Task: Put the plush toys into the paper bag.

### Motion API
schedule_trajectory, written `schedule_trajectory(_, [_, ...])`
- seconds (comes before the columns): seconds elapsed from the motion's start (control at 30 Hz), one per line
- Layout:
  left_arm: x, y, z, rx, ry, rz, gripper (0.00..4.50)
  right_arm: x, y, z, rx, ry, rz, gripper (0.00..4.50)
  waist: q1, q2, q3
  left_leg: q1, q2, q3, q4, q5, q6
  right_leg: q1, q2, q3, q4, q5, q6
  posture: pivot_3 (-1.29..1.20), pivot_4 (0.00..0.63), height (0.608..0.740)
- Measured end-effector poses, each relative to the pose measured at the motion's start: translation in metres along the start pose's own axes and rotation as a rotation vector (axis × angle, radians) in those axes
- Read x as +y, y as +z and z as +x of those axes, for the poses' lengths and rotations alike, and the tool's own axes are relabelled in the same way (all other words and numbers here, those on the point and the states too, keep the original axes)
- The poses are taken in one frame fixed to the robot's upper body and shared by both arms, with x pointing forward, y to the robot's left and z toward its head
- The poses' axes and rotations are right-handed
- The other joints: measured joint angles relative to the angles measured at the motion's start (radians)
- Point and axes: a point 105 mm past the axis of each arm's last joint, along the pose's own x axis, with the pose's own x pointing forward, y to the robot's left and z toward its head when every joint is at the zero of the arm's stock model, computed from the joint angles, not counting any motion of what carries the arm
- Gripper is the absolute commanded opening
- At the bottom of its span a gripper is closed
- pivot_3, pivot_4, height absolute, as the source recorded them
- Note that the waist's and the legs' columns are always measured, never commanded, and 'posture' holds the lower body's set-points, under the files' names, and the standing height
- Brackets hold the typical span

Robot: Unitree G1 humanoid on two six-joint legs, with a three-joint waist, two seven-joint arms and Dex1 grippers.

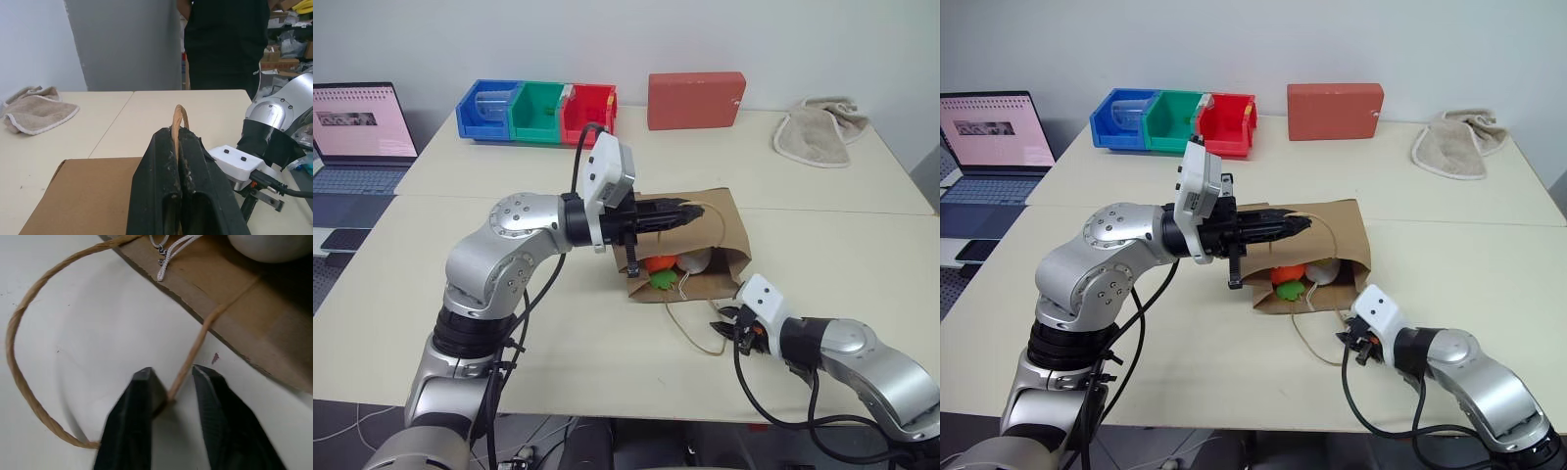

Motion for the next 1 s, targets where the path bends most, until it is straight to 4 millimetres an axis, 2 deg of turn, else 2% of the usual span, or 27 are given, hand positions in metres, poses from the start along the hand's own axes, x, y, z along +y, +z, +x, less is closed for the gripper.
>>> schedule_trajectory(0.23, [0.003, 0.001, -0.006, 0.02, 0.013, 0.014, 0.0, -0.006, 0.005, -0.008, -0.038, 0.033, 0.083, 0.02, 0.001, 0.0, 0.0, 0.0, 0.0, 0.0, 0.0, 0.0, 0.0, 0.0, 0.0, 0.0, 0.0, 0.0, 0.0, 0.0, 0.15, 0.74])
schedule_trajectory(0.4, [0.017, 0.01, -0.017, 0.04, 0.042, 0.056, 0.0, -0.021, 0.029, -0.034, -0.111, 0.067, 0.115, 0.02, 0.001, 0.0, 0.0, 0.0, 0.0, 0.0, 0.0, 0.0, 0.0, 0.0, 0.0, 0.0, 0.0, 0.0, 0.0, 0.0, 0.15, 0.74])
schedule_trajectory(0.63, [0.033, 0.023, -0.016, 0.05, 0.04, 0.106, 0.0, -0.031, 0.064, -0.071, -0.203, 0.136, 0.163, 0.02, 0.002, 0.0, 0.0, -0.001, 0.0, 0.0, -0.001, 0.0, 0.0, 0.0, 0.0, -0.001, 0.0, 0.001, 0.001, 0.0, 0.15, 0.74])
schedule_trajectory(0.77, [0.042, 0.036, -0.01, 0.041, 0.017, 0.139, 0.0, -0.035, 0.084, -0.097, -0.247, 0.184, 0.182, 0.02, 0.002, 0.0, 0.0, -0.001, 0.0, 0.0, -0.001, 0.0, 0.0, 0.0, 0.0, -0.001, 0.0, 0.001, 0.001, 0.0, 0.15, 0.74])
schedule_trajectory(0.87, [0.043, 0.039, 0.004, 0.032, -0.031, 0.144, 0.0, -0.045, 0.1, -0.115, -0.27, 0.179, 0.188, 0.02, 0.002, 0.0, 0.0, -0.001, 0.0, 0.0, 0.0, 0.0, 0.0, 0.0, 0.0, 0.0, -0.001, 0.0, 0.0, 0.0, 0.15, 0.74])
schedule_trajectory(1.0, [0.055, 0.031, 0.018, 0.029, -0.029, 0.123, 0.0, -0.061, 0.105, -0.118, -0.288, 0.13, 0.23, 0.02, 0.002, 0.0, 0.0, -0.001, 0.0, 0.0, 0.0, 0.0, 0.0, 0.0, 0.0, 0.0, 0.0, 0.001, 0.001, 0.0, 0.15, 0.74])
